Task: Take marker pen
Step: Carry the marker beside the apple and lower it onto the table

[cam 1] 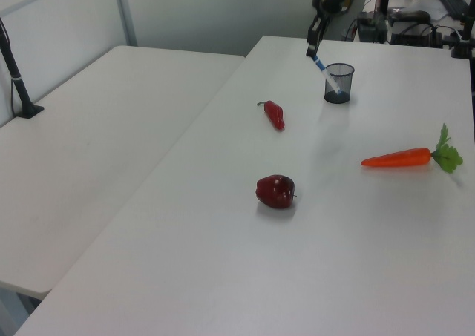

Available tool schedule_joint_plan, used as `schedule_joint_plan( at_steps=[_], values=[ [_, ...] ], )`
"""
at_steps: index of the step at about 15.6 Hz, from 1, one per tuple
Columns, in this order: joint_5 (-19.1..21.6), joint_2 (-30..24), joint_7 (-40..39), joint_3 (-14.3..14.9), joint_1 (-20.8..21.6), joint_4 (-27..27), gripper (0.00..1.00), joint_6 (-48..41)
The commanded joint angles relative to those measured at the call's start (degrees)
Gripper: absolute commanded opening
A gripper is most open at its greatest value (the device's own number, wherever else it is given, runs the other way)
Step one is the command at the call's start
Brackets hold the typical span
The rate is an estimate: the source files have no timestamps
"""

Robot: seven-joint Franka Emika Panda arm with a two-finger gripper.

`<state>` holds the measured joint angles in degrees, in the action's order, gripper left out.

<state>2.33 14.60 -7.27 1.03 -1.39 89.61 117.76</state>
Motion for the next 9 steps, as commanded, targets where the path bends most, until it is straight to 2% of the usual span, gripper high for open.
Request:
schedule_joint_plan(
  at_steps=[1, 3, 9],
  values=[
    [1.2, 0.9, 1.9, 0.7, 5.2, 2.8, 0.14, -2.0],
    [1.1, 2.8, 3.7, 0.7, 7.2, 2.8, 0.14, -2.3],
    [0.6, 8.1, 4.4, 0.8, 9.2, 2.9, 0.15, -2.2]
  ],
)
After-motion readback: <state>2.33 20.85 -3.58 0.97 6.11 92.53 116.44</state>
